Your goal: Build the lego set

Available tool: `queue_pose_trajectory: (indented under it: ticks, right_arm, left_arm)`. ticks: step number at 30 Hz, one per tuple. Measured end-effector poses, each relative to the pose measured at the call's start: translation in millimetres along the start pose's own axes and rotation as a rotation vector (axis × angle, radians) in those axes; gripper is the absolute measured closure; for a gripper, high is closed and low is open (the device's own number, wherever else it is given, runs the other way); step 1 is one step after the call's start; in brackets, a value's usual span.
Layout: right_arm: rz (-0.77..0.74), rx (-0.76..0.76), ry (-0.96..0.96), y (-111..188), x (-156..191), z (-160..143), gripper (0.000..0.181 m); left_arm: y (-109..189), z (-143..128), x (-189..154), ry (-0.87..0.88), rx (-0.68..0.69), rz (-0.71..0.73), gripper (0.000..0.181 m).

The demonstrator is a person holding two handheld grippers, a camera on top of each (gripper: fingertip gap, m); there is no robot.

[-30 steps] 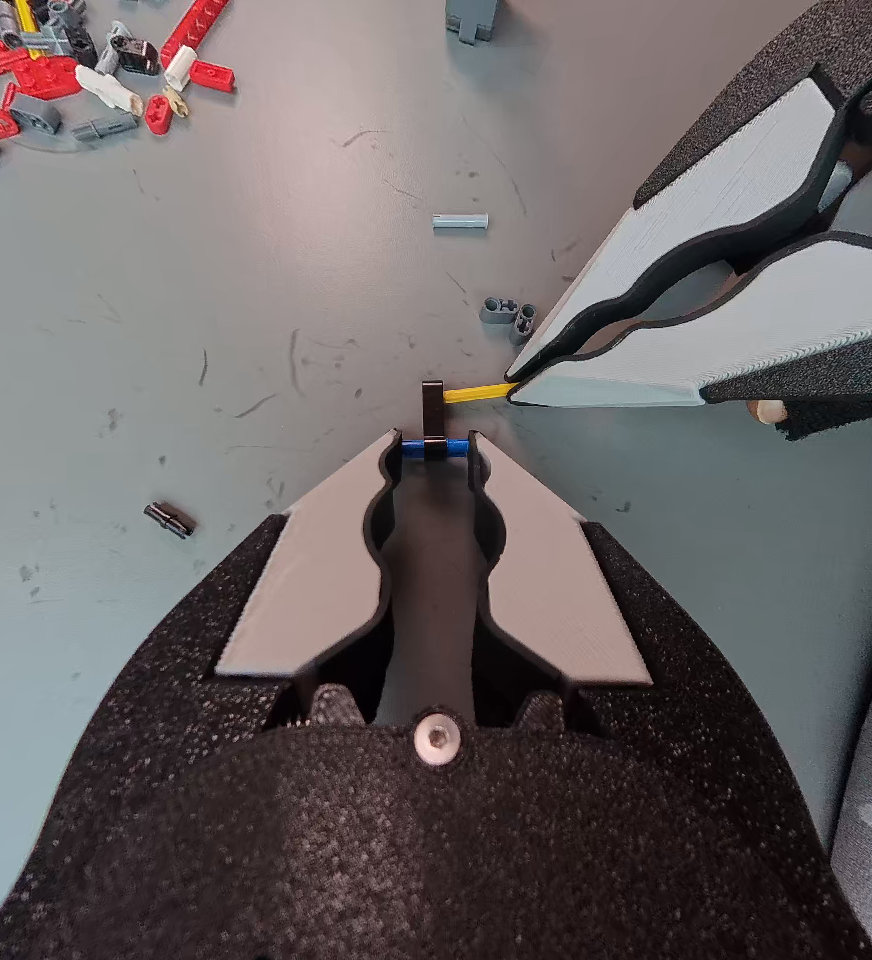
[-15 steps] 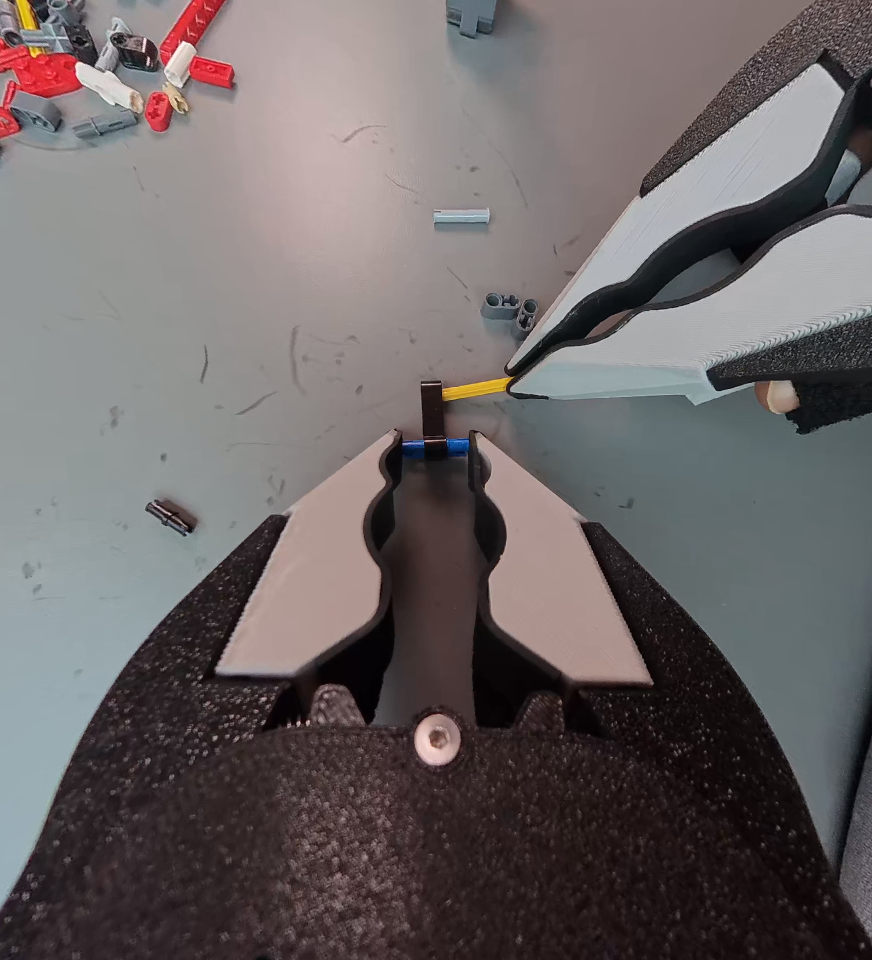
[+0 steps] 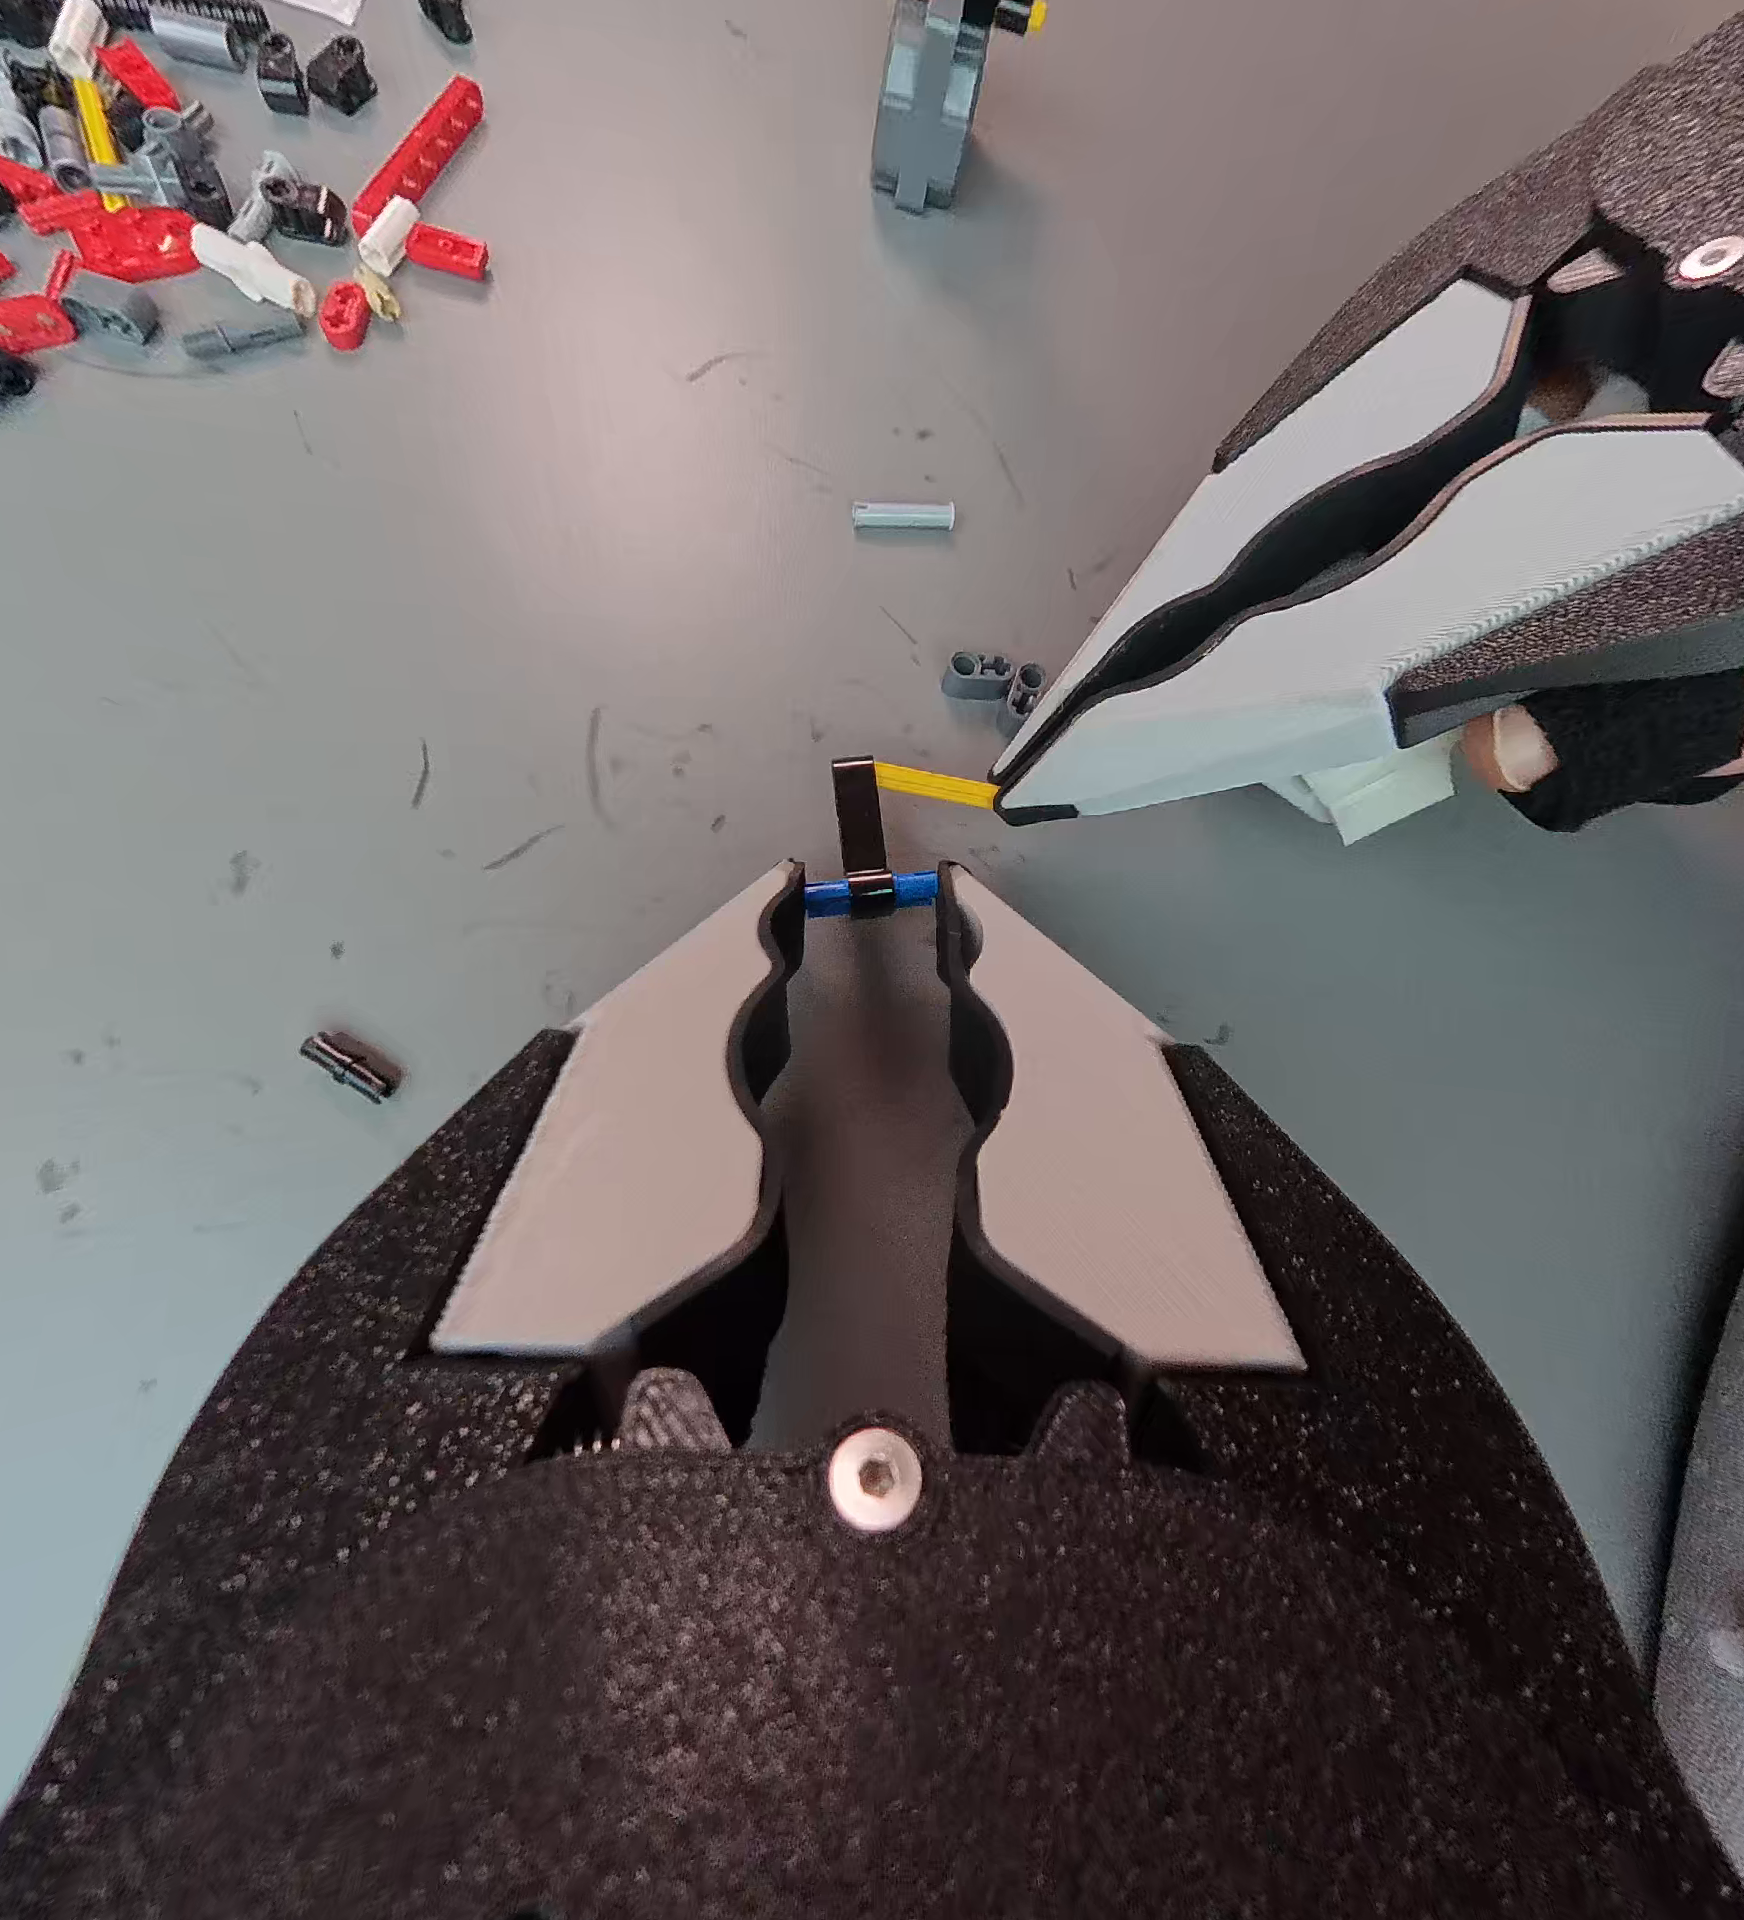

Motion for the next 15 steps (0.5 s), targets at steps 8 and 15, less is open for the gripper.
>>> queue_pose_trajectory:
  ticks: [8, 15]
  right_arm:
    - [0.098, -0.077, -0.02, 10.1, 0.2, 10.7, 0.179]
    - [0.135, 0.088, 0.087, 12.6, 1.7, -7.8, 0.179]
  left_arm:
    - [9.5, 16.1, -18.0, -0.066, -0.086, -0.134, 0.157]
    - [5.2, -5.1, -2.8, -0.122, 0.052, -0.05, 0.156]
Point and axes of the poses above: each gripper's, where its closed fingertips meet, y back along the fingers, z out of its top, x = y × z across the jaws, the point moved 3 cm from there along y, back along the fingers, and after that the axes turned 12 degrees about -x, right-handed, at the moved point
